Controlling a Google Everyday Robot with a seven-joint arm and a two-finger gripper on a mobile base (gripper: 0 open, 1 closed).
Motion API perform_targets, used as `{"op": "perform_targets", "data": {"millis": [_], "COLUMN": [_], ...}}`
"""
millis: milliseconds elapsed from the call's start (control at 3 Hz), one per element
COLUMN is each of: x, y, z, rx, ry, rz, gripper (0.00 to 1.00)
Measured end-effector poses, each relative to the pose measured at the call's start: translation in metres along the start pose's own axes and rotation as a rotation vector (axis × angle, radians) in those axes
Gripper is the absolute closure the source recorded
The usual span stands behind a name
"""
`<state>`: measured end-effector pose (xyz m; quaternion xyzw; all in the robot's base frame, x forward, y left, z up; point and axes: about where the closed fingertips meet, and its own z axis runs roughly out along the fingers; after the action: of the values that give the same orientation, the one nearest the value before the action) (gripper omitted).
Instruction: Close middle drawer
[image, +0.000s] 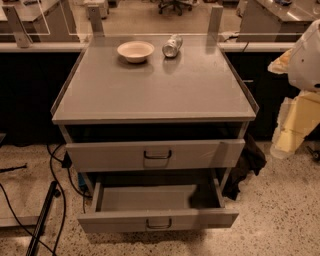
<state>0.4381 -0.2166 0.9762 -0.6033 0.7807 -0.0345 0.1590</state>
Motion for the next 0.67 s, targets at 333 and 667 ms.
{"op": "perform_targets", "data": {"millis": [333, 667], "x": [0.0000, 0.0000], "y": [0.0000, 0.0000], "z": [0.0000, 0.0000], "rx": [0.000, 0.000], "ry": [0.000, 0.000], "rz": [0.000, 0.000], "gripper": [0.00, 0.15]}}
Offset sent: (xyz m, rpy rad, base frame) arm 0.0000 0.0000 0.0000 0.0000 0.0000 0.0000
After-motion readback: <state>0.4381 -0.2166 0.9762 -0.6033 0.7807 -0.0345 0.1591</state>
